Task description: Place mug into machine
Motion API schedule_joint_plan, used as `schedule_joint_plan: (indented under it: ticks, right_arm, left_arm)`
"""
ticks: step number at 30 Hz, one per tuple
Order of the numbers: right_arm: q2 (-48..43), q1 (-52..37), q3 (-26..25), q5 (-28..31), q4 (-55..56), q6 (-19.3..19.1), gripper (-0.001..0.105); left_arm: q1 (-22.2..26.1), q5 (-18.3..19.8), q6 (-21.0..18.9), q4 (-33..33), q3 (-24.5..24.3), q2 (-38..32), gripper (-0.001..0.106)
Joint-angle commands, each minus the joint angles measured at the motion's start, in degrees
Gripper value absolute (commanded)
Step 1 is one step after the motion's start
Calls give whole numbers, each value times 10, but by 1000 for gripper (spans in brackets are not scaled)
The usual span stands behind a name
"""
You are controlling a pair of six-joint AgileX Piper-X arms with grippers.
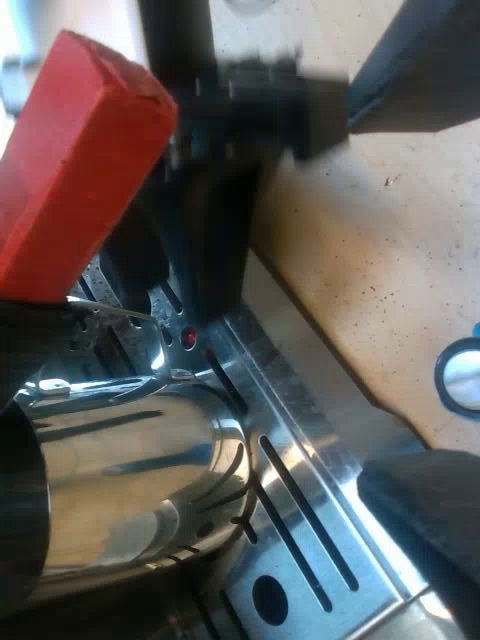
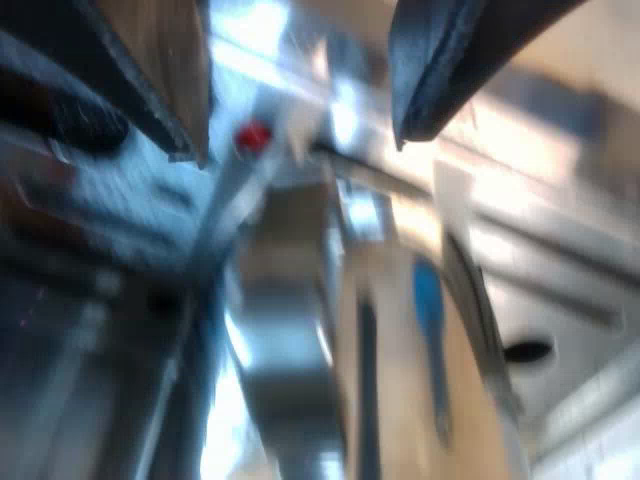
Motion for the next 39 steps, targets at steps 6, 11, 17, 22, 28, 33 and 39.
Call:
schedule_joint_plan:
  ticks: [6,11,17,22,28,33,39]
  right_arm:
    - [-112,10,66,-5,27,1,45]
    - [-164,27,72,19,60,1,38]
    - [-252,59,72,39,107,1,0]
    - [-282,90,60,86,105,0,0]
    - [-281,118,18,104,103,-2,0]
    - [-281,122,-16,113,103,-2,0]
    - [-272,122,-34,128,102,-2,0]
  left_arm:
    - [-1,-2,-5,-9,-9,0,69]
    - [-1,-2,-5,33,-49,-18,69]
    - [-1,-4,0,106,-87,-83,69]
    - [-1,-4,0,128,-113,-135,69]
    - [-1,-6,0,196,-167,-167,69]
    - [-1,-6,0,222,-205,-176,69]
    - [-1,-6,0,224,-241,-178,69]
